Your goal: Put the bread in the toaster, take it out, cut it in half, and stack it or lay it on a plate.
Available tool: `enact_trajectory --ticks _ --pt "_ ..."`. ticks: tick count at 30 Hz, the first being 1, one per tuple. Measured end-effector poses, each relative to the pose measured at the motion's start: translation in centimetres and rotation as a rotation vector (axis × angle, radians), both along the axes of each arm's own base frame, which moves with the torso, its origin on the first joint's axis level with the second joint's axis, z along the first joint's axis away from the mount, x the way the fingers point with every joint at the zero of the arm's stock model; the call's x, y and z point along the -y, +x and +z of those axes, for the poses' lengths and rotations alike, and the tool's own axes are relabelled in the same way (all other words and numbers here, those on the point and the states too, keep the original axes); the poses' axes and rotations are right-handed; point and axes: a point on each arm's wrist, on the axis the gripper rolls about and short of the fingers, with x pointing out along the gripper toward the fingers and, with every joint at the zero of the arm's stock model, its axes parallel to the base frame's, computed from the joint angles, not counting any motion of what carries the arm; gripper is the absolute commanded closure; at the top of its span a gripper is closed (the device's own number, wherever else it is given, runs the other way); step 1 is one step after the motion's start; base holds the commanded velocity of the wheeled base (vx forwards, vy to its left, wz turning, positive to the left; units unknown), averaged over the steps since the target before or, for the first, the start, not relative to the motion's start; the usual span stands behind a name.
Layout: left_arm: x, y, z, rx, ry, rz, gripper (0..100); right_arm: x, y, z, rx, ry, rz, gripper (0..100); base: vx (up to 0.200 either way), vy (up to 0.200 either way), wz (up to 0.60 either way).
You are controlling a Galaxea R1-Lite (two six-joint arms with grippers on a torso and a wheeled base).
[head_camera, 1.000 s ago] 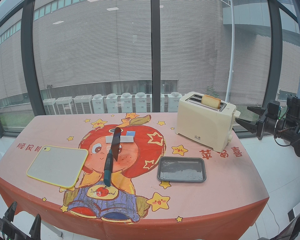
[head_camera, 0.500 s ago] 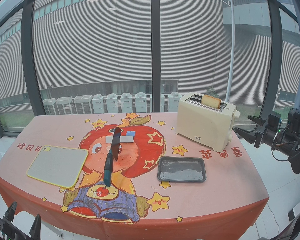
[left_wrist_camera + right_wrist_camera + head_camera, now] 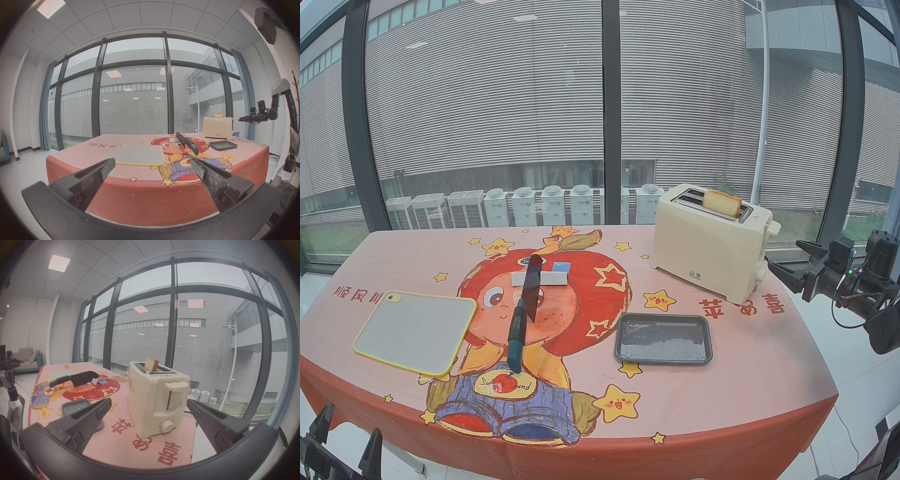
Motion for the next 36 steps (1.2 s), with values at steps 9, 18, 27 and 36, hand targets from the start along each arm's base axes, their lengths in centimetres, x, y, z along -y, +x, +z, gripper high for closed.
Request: enact_trajectory --ticks 9,18,27,36 --pt "0.0 0.0 0.0 -0.001 0.000 0.001 0 0.8 1.8 -2.9 -0.042 -0.014 -0.024 100 0.000 0.000 0.00" --pt "0.0 0.0 0.0 0.000 0.000 0.001 0 1.7 2.1 -4.8 -0.102 -0.011 -0.041 100 0.000 0.000 0.00" --pt "0.0 0.0 0.0 0.000 0.000 0.000 0 1.5 2.6 -6.9 -0.162 -0.008 -0.032 100 0.000 0.000 0.00" --pt "0.0 0.0 0.0 0.000 0.000 0.001 0 1.4 3.5 -8.7 -0.199 -0.006 -0.027 100 0.000 0.000 0.00"
